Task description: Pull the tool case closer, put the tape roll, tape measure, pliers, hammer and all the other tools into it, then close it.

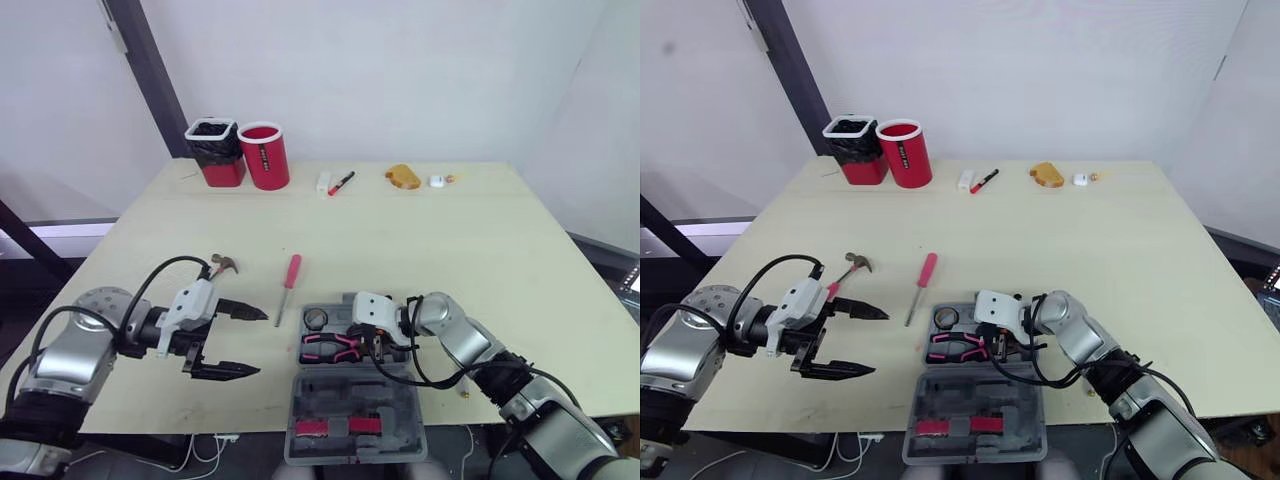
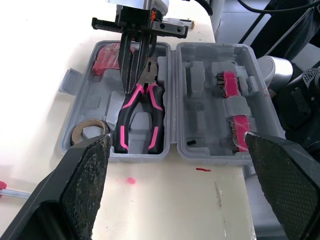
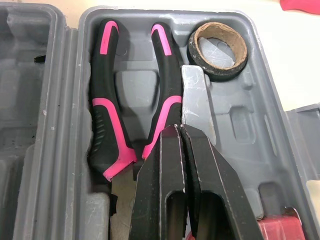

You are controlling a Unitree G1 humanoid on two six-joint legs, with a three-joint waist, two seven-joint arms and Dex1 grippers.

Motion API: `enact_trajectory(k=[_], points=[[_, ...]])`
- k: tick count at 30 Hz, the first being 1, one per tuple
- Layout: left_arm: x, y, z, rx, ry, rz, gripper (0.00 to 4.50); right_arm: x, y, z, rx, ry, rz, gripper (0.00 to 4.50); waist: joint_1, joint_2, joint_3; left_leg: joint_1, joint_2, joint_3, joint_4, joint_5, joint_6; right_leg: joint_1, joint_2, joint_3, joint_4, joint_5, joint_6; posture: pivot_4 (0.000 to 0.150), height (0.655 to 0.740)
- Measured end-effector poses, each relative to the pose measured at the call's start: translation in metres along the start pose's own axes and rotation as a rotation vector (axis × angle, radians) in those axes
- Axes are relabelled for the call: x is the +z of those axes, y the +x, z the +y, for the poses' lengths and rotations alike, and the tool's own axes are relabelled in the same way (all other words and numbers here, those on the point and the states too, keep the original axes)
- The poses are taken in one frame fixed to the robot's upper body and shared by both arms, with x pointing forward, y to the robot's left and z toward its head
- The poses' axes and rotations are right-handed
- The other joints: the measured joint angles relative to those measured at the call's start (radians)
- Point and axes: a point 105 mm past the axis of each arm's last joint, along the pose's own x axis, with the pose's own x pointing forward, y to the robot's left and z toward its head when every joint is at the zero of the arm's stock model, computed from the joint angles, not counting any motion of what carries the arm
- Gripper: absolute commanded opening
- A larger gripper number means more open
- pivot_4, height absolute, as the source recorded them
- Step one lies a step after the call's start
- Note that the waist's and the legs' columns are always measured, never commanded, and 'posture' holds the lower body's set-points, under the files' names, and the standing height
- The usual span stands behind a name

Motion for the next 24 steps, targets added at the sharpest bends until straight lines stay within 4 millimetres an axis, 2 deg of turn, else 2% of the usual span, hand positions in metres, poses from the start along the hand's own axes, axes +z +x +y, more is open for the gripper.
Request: enact_trajectory(k=[5,8,12,14,19,24], points=[[-0.005,0.002,-0.003,0.015,-0.017,-0.018,4.5,0.003,-0.011,-0.001,-0.029,0.012,-0.031,0.1,0.006,0.001,0.006,-0.006,0.0,-0.001,0.0,0.0,0.0,-0.004,-0.002,0.0,-0.001,0.0,0.0,0.15,0.74],[-0.006,0.004,-0.003,0.036,-0.017,-0.032,4.5,0.009,-0.015,-0.001,-0.037,0.037,-0.054,0.1,0.005,0.002,0.008,-0.024,-0.001,-0.001,0.002,0.0,0.0,-0.02,-0.001,0.0,0.0,0.003,-0.003,0.15,0.74],[-0.004,0.005,-0.002,0.056,-0.009,-0.042,4.5,0.012,-0.025,-0.007,-0.065,0.089,-0.082,0.1,0.004,0.003,0.01,-0.036,-0.001,-0.002,0.001,0.0,0.0,-0.03,0.0,-0.004,0.0,0.005,0.001,0.15,0.74],[-0.005,0.005,-0.002,0.066,-0.016,-0.049,4.5,0.019,-0.03,-0.009,-0.078,0.106,-0.122,0.1,0.003,0.004,0.013,-0.037,-0.001,-0.002,0.001,0.0,0.0,-0.031,0.0,-0.004,0.0,0.005,0.001,0.15,0.74],[-0.002,0.005,-0.001,0.113,-0.037,-0.092,4.5,0.043,-0.055,-0.016,-0.133,0.133,-0.269,0.1,0.002,0.003,0.019,-0.039,-0.001,-0.002,0.001,0.0,0.0,-0.032,0.0,-0.005,0.0,0.005,0.001,0.15,0.74],[-0.004,0.001,0.002,0.261,-0.124,-0.191,4.5,0.038,-0.094,-0.021,-0.291,0.192,-0.44,0.1,0.004,0.002,0.023,-0.039,-0.001,-0.002,0.001,0.0,0.0,-0.032,0.0,-0.005,-0.001,0.005,0.001,0.15,0.74]])
